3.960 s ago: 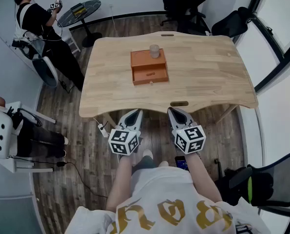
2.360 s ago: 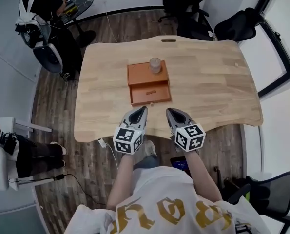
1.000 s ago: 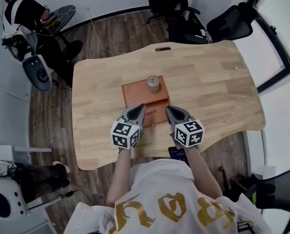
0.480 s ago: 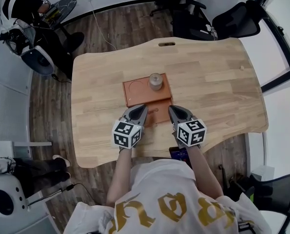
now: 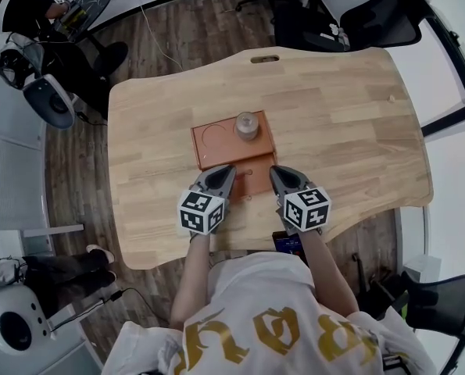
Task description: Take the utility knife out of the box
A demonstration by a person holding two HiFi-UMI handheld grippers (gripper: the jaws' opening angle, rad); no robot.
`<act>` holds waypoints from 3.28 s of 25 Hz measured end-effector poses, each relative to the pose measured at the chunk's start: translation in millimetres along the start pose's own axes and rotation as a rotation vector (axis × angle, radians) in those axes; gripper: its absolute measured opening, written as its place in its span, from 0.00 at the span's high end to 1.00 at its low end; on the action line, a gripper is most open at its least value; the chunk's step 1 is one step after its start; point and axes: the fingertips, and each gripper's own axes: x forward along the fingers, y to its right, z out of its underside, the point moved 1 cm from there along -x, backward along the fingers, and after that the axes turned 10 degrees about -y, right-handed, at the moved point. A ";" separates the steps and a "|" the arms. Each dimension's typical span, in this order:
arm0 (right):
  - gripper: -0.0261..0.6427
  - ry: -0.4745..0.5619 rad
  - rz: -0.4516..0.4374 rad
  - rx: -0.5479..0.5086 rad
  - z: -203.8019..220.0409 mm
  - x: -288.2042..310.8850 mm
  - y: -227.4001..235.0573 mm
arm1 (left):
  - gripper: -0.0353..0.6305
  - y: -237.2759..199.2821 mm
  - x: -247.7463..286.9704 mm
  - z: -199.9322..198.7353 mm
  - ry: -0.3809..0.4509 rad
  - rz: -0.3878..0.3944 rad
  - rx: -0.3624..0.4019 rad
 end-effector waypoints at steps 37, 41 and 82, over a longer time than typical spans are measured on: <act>0.94 -0.069 0.101 0.148 20.3 17.3 75.5 | 0.93 -1.3 90.4 70.3 -0.421 0.136 0.122; 0.94 -0.080 0.099 0.154 22.5 21.3 78.6 | 0.92 -1.1 95.2 75.7 -0.466 0.125 0.188; 0.94 -0.067 0.060 0.215 23.3 20.7 80.3 | 0.86 -11.9 112.5 104.6 -0.677 0.043 0.383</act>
